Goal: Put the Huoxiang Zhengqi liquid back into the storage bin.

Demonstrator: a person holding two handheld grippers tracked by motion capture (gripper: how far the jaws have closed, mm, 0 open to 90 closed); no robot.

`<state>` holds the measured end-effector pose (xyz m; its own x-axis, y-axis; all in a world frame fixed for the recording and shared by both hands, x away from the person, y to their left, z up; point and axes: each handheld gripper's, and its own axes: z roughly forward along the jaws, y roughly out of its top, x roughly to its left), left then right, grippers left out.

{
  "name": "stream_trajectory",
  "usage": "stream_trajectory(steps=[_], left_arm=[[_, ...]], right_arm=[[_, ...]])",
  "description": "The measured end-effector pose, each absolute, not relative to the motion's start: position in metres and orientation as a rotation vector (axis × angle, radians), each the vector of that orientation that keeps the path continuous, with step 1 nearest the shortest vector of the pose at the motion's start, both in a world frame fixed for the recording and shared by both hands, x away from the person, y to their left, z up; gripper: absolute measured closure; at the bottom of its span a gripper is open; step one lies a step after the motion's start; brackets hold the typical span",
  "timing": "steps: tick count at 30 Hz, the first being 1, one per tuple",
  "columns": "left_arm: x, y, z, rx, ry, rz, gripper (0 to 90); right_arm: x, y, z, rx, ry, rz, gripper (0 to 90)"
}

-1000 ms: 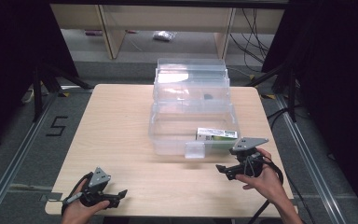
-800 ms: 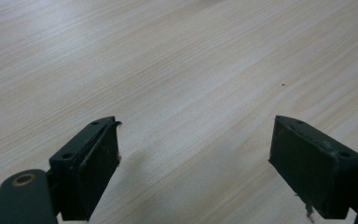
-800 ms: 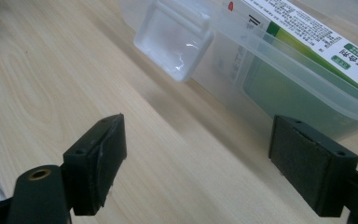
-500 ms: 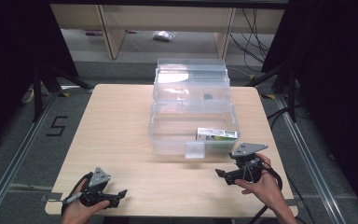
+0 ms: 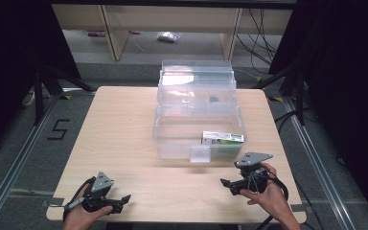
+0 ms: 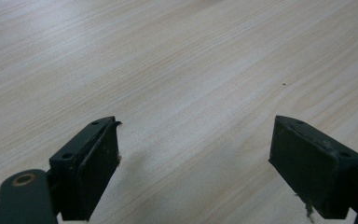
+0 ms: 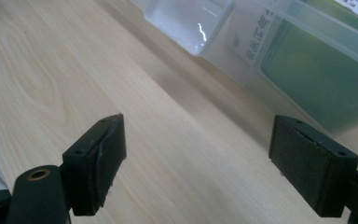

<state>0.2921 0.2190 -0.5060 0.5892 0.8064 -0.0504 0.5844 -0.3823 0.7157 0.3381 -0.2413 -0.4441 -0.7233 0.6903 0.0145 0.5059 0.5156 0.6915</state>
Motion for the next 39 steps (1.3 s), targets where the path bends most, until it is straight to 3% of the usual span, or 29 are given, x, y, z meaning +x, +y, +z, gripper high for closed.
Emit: stream_trajectory(steps=[39], left_arm=[[0.292, 0.219, -0.505, 2.142, 1.084, 0.411, 15.1]], right_arm=[[0.326, -0.239, -0.485, 1.002, 2.556, 0.96, 17.3]])
